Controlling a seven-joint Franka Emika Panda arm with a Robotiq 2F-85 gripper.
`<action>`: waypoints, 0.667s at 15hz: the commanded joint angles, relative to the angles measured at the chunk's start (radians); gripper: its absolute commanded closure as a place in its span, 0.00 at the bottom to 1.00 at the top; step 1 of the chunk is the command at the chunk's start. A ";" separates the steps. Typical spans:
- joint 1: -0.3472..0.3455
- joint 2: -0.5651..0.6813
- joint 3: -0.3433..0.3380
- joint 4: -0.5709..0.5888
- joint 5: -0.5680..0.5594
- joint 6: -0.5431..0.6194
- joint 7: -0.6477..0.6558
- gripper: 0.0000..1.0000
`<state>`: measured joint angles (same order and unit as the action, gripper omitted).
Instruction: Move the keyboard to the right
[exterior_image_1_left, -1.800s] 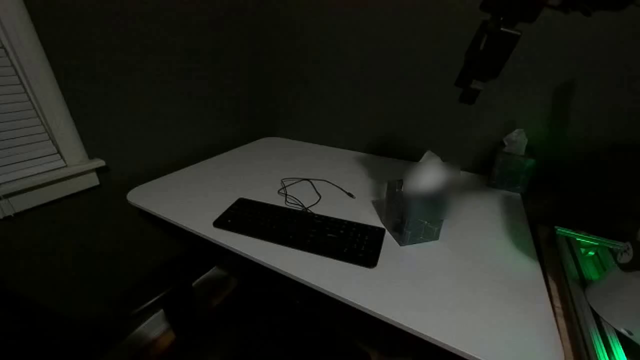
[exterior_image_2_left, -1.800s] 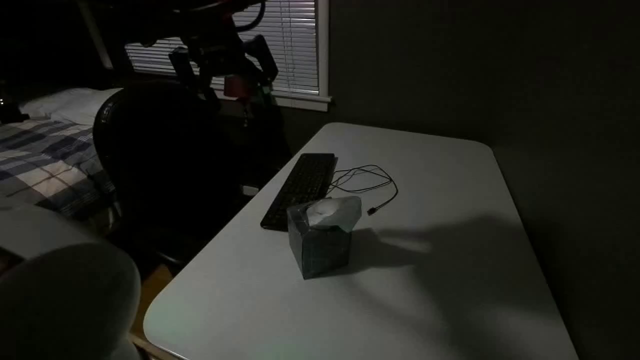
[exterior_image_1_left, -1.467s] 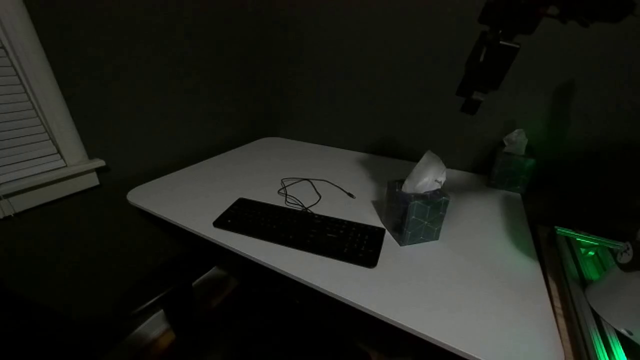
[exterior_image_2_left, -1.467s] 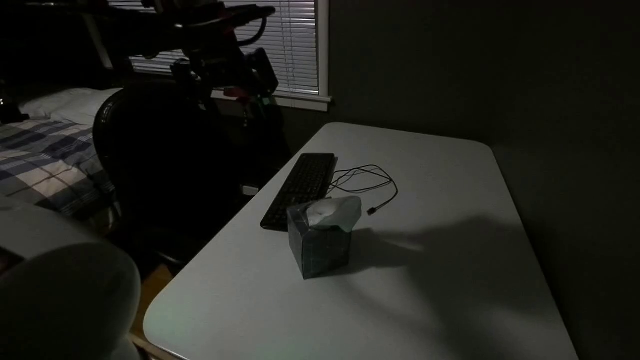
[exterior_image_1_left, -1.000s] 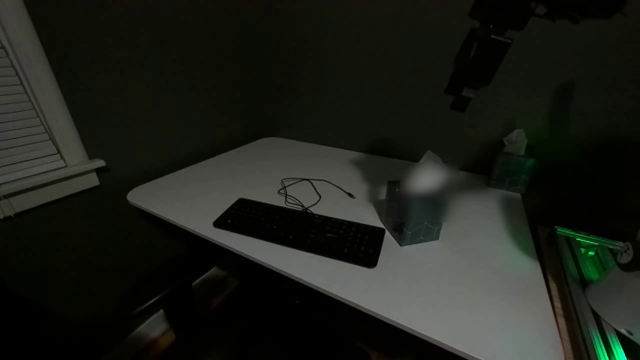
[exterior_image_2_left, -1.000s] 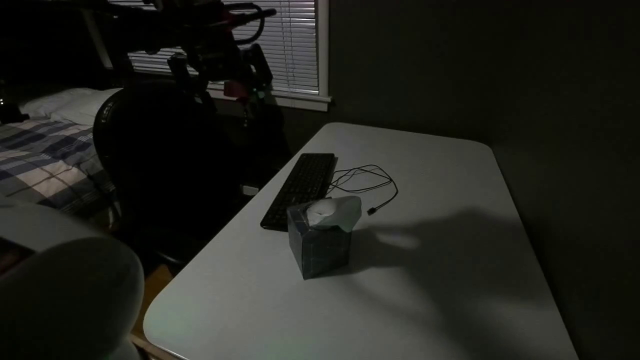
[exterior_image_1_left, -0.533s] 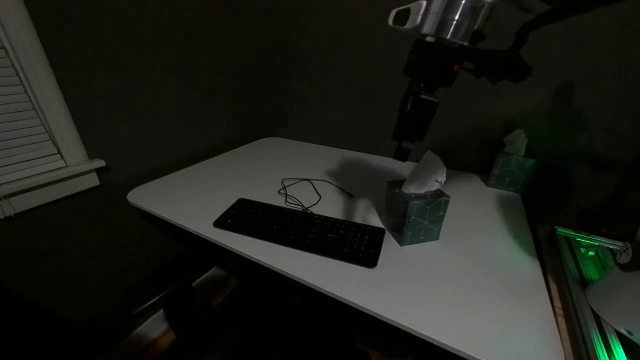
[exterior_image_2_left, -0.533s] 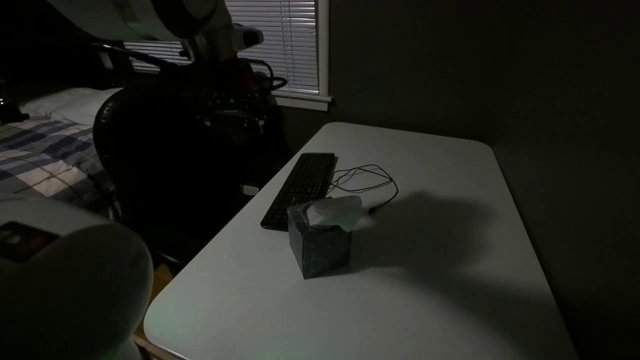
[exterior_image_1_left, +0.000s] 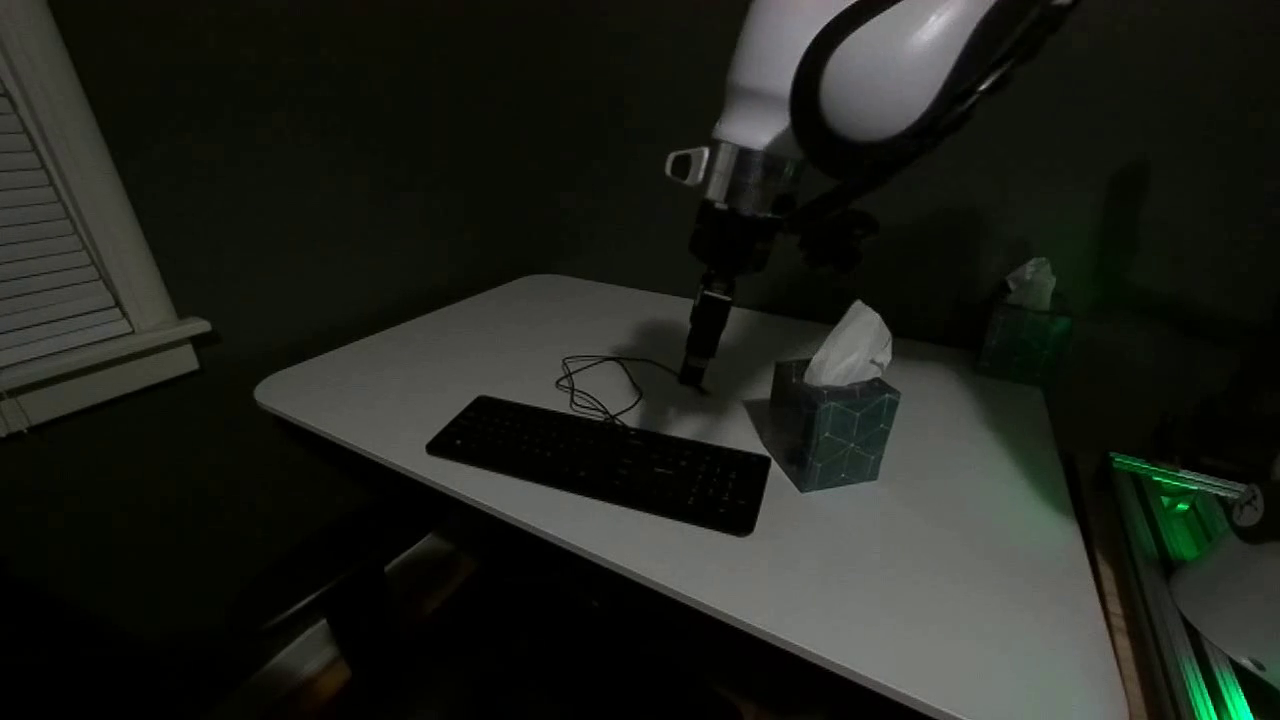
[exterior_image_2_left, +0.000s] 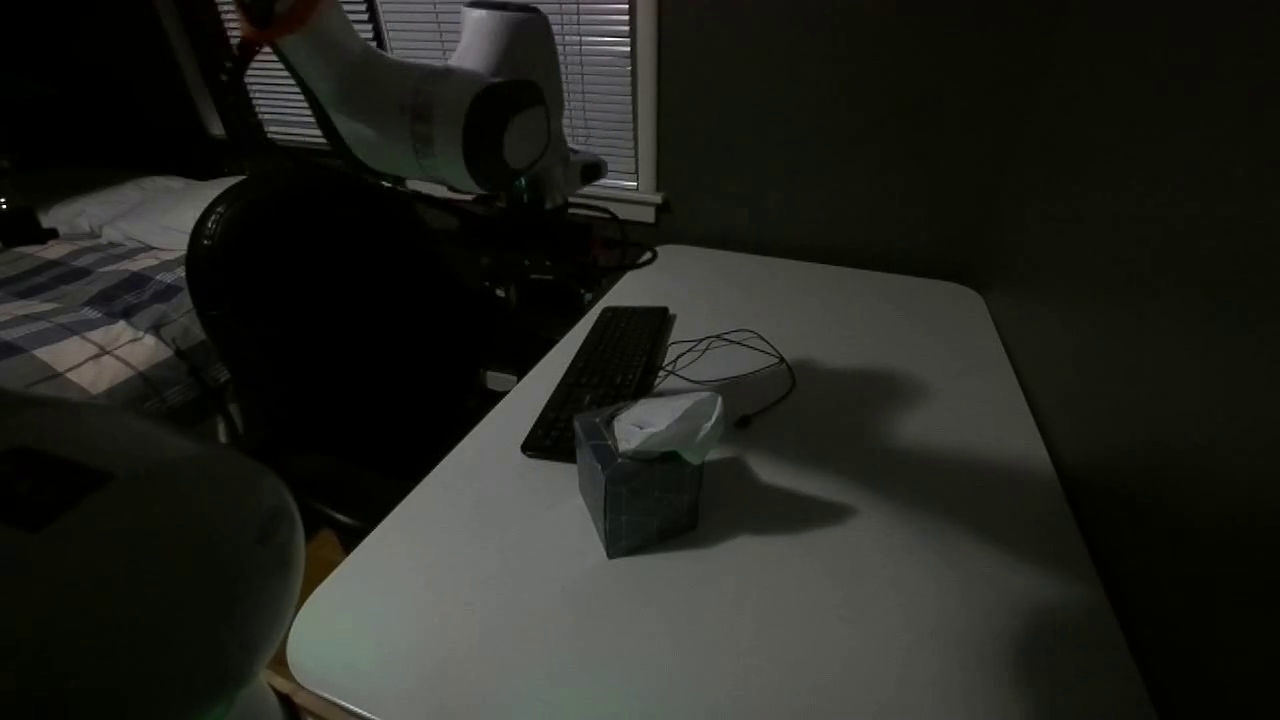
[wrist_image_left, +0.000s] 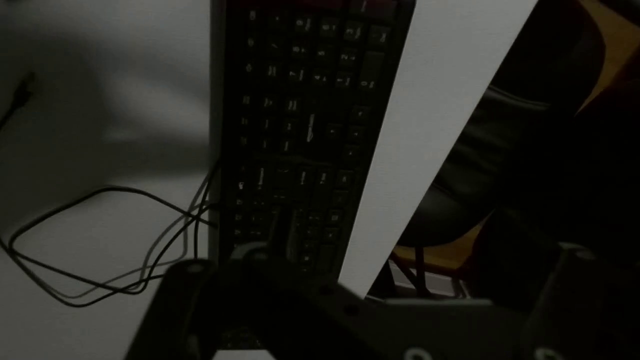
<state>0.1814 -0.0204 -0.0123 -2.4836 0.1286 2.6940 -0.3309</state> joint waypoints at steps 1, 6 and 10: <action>-0.075 0.202 0.030 0.136 0.133 0.029 -0.206 0.00; -0.277 0.364 0.141 0.258 0.267 0.013 -0.447 0.00; -0.326 0.377 0.154 0.262 0.230 -0.005 -0.414 0.00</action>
<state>-0.1228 0.3574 0.1196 -2.2207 0.3768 2.6878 -0.7589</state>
